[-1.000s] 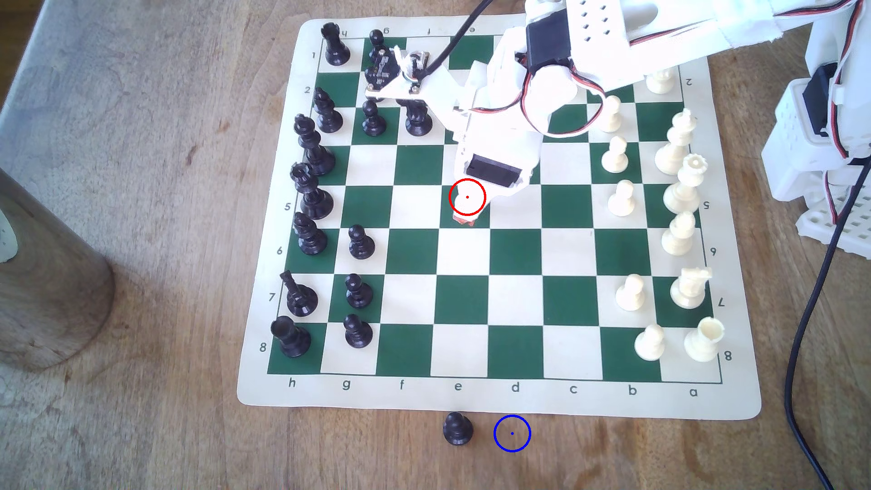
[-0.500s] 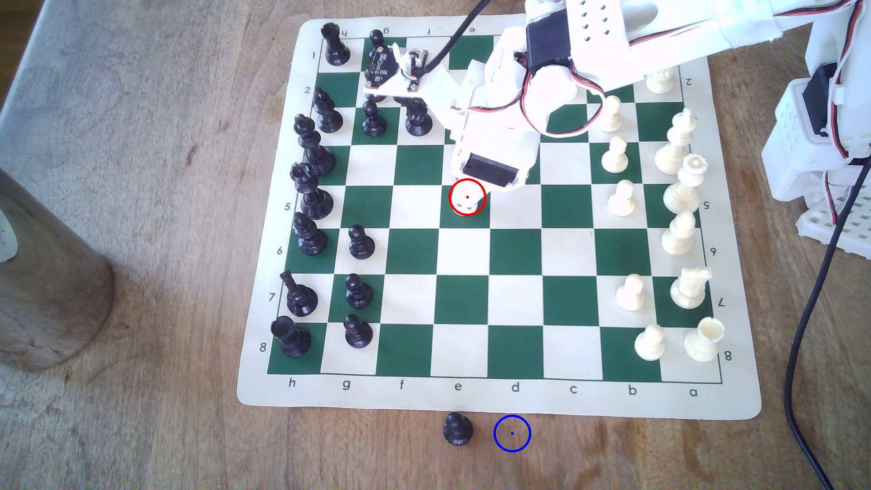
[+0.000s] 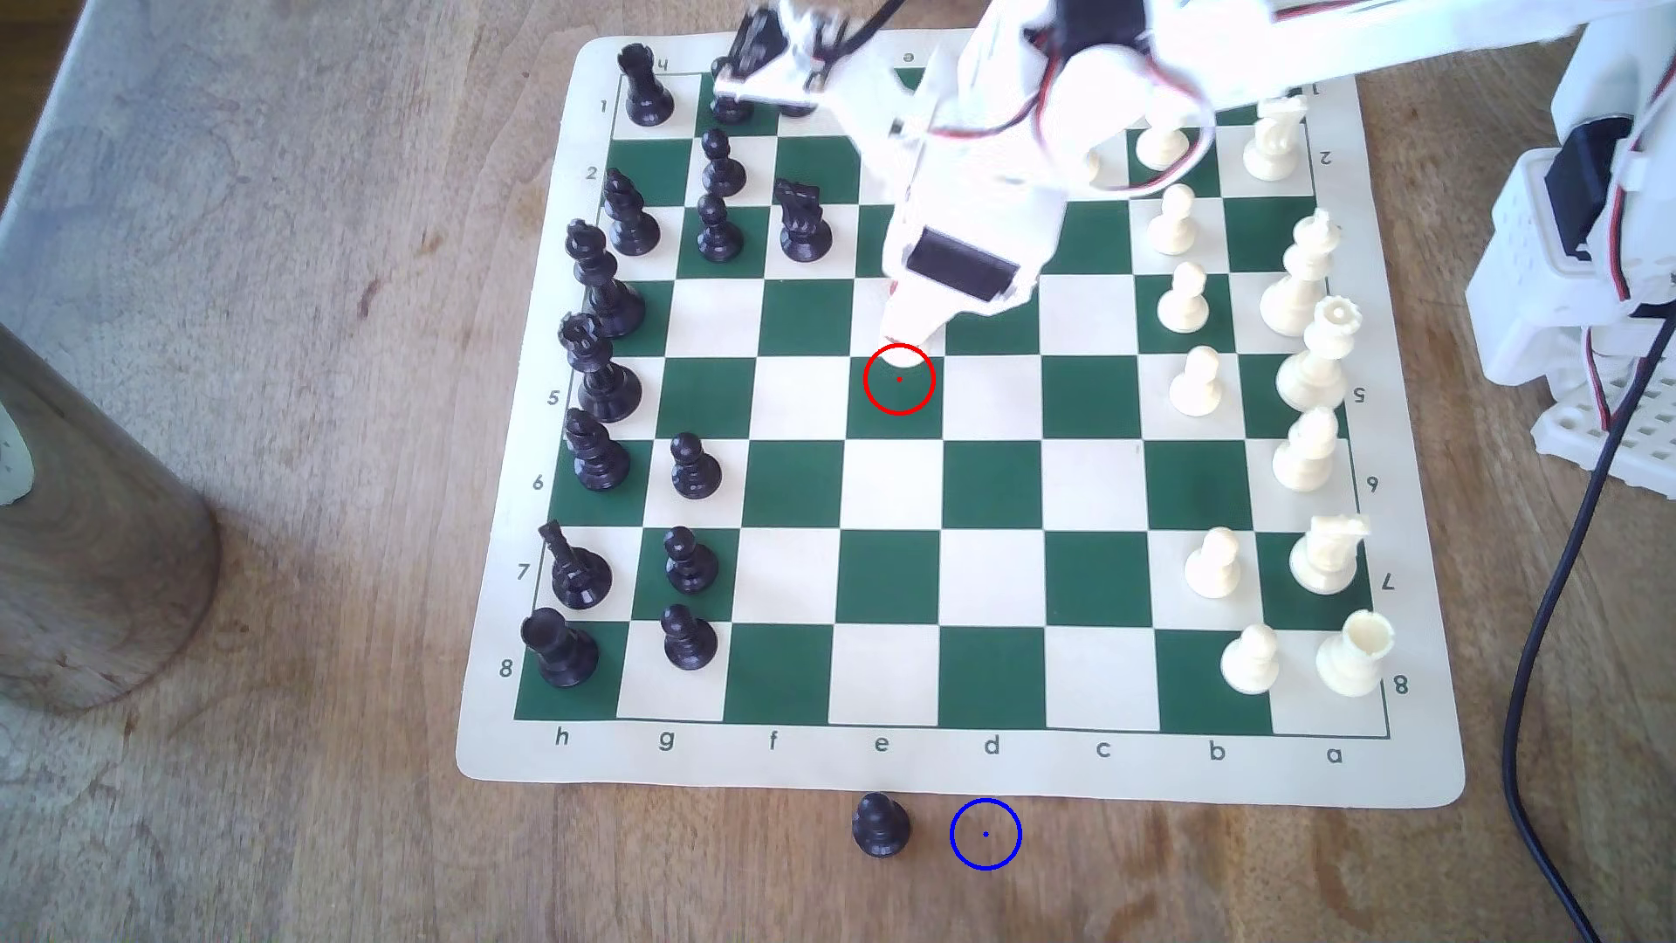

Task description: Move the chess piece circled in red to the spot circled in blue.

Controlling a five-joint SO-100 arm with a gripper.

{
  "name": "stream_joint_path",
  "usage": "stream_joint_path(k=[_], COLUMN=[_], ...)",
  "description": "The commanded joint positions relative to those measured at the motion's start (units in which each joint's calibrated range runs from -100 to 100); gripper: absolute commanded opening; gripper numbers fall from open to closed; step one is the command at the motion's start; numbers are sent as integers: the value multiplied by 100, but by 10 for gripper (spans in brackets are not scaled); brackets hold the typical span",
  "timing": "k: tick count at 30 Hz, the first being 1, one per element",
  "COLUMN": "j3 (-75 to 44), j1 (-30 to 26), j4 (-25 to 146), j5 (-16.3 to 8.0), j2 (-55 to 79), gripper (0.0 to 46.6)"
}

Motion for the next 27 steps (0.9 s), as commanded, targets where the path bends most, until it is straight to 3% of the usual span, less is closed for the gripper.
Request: stream_joint_path(k=[1, 11, 16, 27], j3=[47, 138, 84, -614], j1=[-372, -1568, -2194, -2812], j4=[388, 1338, 1010, 331], j5=[-63, -151, -366, -567], j2=[-1445, -2320, -1904, -291], gripper=[5, 5, 5, 5])
